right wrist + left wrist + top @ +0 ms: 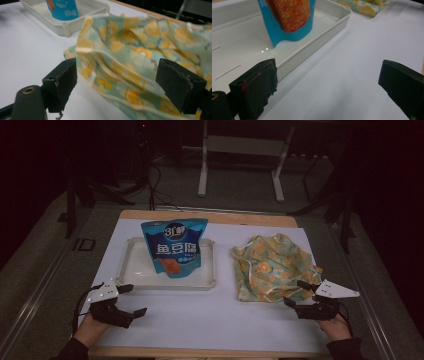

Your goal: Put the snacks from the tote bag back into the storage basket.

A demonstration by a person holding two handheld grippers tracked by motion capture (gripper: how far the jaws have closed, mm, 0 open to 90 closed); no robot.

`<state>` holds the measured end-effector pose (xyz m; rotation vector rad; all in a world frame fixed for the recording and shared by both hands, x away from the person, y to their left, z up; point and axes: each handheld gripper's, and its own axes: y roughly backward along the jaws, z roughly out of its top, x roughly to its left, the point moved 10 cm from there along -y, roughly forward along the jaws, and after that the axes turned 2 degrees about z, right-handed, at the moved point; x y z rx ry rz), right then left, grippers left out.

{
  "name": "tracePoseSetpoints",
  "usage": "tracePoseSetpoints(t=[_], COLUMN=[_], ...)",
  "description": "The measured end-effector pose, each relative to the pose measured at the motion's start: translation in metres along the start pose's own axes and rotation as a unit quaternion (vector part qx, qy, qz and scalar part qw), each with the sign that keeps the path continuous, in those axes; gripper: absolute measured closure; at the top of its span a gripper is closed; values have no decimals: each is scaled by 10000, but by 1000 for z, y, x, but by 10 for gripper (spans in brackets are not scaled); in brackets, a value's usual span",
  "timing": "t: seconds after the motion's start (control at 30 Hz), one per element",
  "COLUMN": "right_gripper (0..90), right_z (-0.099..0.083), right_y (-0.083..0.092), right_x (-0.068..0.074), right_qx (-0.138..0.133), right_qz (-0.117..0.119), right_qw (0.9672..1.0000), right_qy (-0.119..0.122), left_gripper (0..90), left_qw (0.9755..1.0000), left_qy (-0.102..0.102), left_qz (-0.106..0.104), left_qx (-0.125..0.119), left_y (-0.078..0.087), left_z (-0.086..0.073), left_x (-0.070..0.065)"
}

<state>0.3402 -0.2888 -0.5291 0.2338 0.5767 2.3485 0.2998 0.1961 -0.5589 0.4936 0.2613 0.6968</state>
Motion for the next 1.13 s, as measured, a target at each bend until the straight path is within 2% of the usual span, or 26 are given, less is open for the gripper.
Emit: tracePoseSetpoints(t=[0.1,0.17,0.27,0.3,0.37,0.47,0.67,0.77,0.87,1.0,1.13], right_gripper=[163,160,159,159,158,155,153,153,153,154,154], right_z=[-5,-7,-11,-12,-11,-9,-9,-9,-9,-7,-8], right_y=[2,4,5,5,5,6,4,4,5,6,5], right_x=[-4,-5,-8,-9,-12,-12,-11,-12,-13,-13,-13], right_qx=[-89,-176,-250,-302,-437,-635,-587,-615,-672,-774,-729], right_qz=[-153,-140,-197,-227,-350,-273,-320,-340,-359,-400,-408], right_qw=[9998,9997,9995,9993,9984,9976,9977,9975,9971,9961,9963], right_qy=[34,30,-32,-31,49,11,102,76,61,157,188], left_gripper=[28,28,28,28,28,28,28,28,28,28,28], left_qw=[10000,9998,9997,9997,9997,9997,9995,9993,9995,9992,9991], left_qy=[74,164,179,170,171,201,185,180,102,102,97], left_qz=[45,46,38,92,64,-6,73,22,-1,7,-9], left_qx=[-41,-86,-136,-157,-147,-121,-238,-326,-314,-383,-420], left_y=[-1,-2,-5,-6,-9,-11,-9,-8,-8,-7,-6], left_z=[-1,0,0,0,-2,-4,0,4,4,6,7], left_x=[3,4,4,5,5,4,6,4,2,2,2])
